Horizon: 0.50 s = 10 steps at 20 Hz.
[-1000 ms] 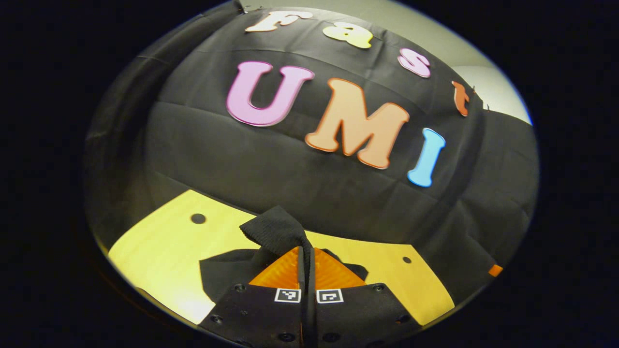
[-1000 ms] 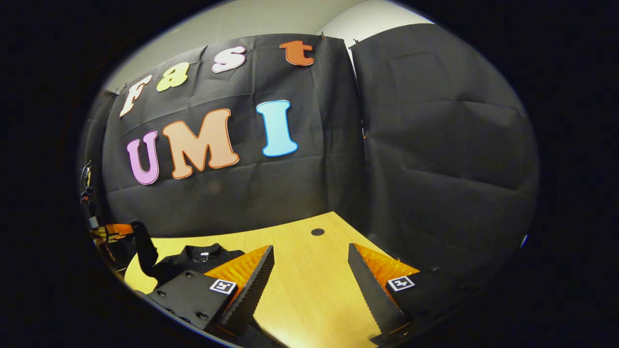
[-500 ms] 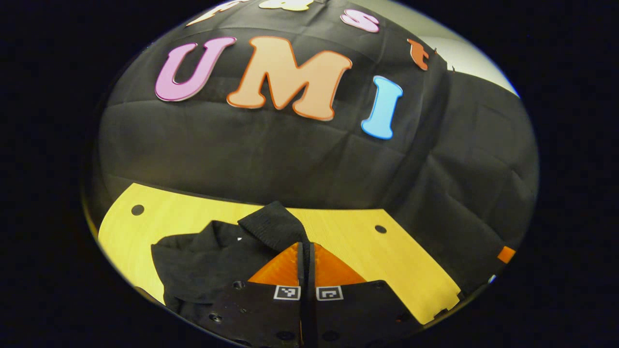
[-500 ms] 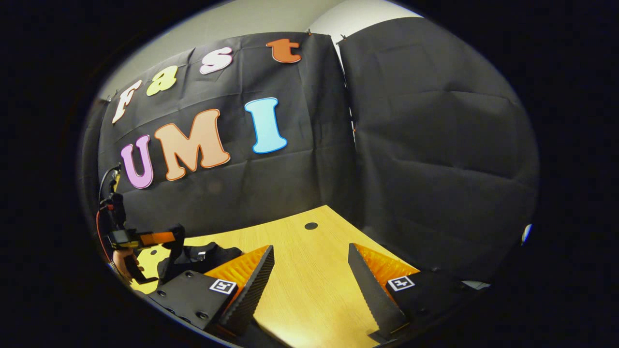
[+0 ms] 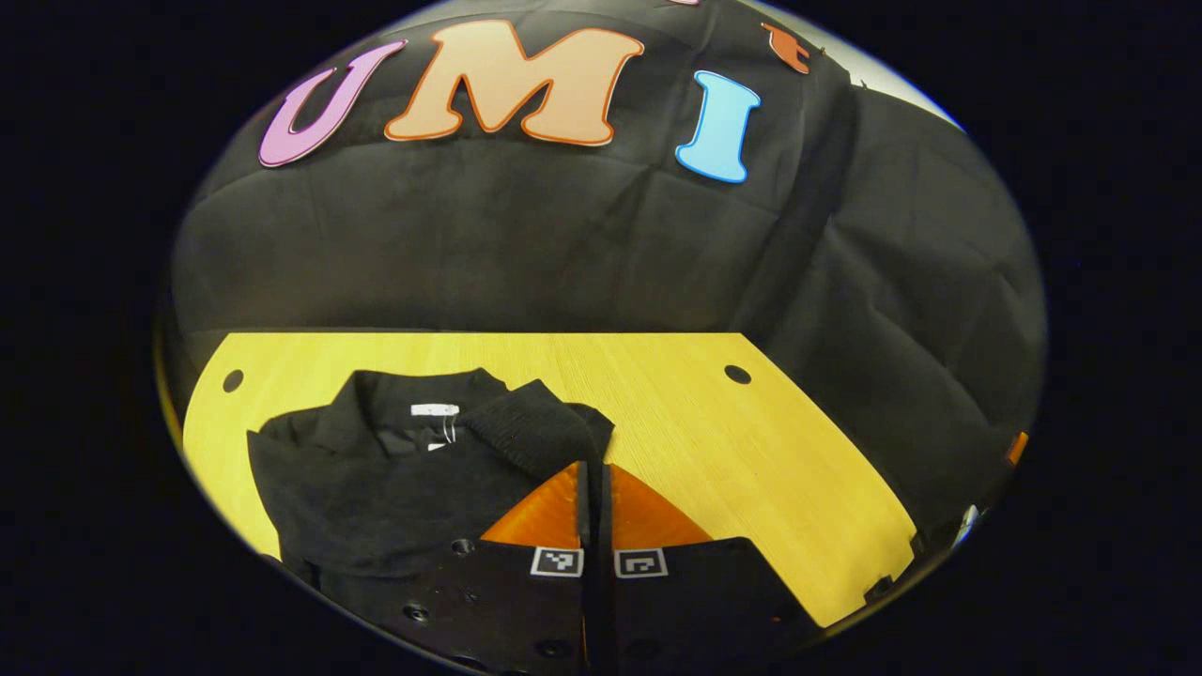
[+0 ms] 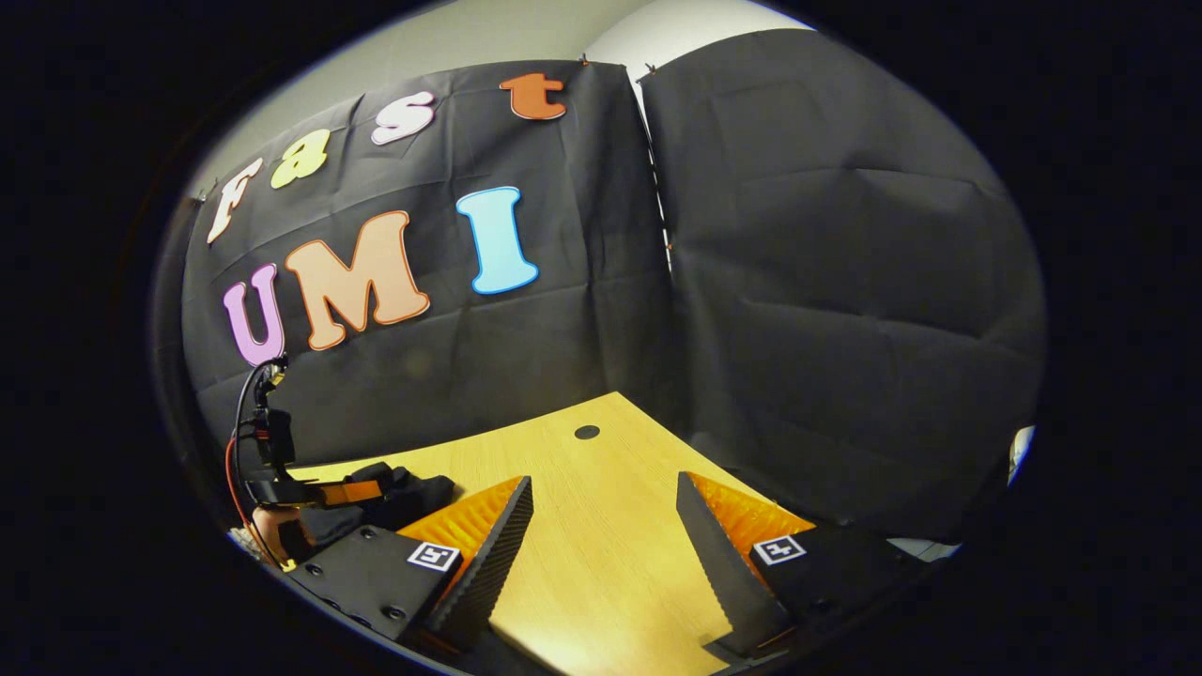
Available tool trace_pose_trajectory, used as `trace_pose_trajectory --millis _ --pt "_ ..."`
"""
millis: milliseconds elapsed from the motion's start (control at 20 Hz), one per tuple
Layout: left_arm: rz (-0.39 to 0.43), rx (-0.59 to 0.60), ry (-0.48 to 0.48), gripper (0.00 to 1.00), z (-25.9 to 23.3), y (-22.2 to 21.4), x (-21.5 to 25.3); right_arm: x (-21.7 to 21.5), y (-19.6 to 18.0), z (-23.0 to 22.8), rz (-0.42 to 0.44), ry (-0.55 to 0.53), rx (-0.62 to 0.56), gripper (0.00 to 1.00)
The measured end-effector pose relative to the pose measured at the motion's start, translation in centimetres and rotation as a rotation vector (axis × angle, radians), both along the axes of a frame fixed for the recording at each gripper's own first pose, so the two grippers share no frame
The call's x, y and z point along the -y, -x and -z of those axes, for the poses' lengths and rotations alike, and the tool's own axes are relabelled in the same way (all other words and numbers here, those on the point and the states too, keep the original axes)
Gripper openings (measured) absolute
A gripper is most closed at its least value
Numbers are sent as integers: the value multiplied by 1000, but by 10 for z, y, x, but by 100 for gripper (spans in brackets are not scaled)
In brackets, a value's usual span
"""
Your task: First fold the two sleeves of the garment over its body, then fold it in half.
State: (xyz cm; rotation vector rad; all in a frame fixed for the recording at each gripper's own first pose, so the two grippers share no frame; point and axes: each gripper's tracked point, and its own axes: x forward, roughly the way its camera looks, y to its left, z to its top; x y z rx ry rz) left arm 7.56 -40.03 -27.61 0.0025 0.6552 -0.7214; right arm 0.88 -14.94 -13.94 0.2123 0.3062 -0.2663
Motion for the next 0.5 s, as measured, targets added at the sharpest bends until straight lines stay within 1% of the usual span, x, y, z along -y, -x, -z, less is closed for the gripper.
trace_pose_trajectory --millis 50,100,150,200,250,300,450,500 --pt "23 -12 16 4 0 7 6 0 3 2 2 -3 -6 98" --pt "36 -18 24 5 2 11 11 1 4 4 3 -5 -11 97" --pt "47 -21 23 17 3 16 15 1 6 4 3 -7 -13 97" --pt "64 -19 24 39 2 19 17 1 8 4 2 -10 -13 93" --pt "74 -5 22 60 -1 22 17 -1 7 5 -1 -12 -12 98" --pt "81 17 16 65 -3 24 18 -3 7 6 -6 -12 -12 97" --pt "55 121 15 99 -19 21 9 -15 4 9 -40 -10 -14 97" --pt "43 149 26 96 -28 21 4 -18 5 12 -50 -7 -19 93"
